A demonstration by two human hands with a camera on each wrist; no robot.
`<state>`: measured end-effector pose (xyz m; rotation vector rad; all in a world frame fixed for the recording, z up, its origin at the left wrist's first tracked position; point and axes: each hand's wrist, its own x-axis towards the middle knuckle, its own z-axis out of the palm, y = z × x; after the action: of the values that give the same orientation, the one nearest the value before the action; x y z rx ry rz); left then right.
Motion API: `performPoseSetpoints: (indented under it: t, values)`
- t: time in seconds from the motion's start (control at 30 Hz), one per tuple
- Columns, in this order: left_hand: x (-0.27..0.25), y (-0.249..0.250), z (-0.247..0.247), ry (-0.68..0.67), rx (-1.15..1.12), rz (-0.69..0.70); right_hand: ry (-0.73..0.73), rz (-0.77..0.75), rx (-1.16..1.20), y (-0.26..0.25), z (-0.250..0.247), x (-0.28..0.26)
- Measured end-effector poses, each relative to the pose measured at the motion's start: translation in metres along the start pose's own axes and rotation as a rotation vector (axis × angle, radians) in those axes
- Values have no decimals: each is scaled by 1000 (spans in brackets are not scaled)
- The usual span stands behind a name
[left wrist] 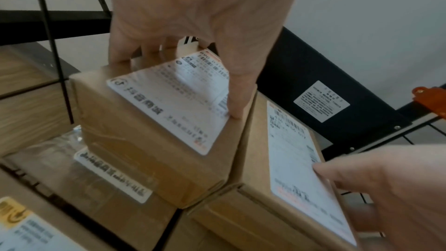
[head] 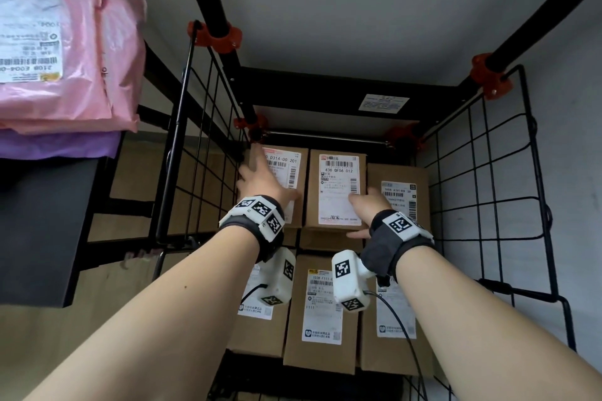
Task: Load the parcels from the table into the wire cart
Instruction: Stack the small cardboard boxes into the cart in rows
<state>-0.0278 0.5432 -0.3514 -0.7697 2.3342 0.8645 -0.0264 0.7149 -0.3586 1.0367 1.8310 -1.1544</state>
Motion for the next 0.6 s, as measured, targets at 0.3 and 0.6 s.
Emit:
performPoseSetpoints:
  t: [0.3, 0.6]
  values:
    - [0, -3, -2, -10, 8, 12, 44, 10, -7, 2, 4, 4]
    - [2, -4, -4, -31, 2, 22, 101, -57, -281, 0, 3, 3]
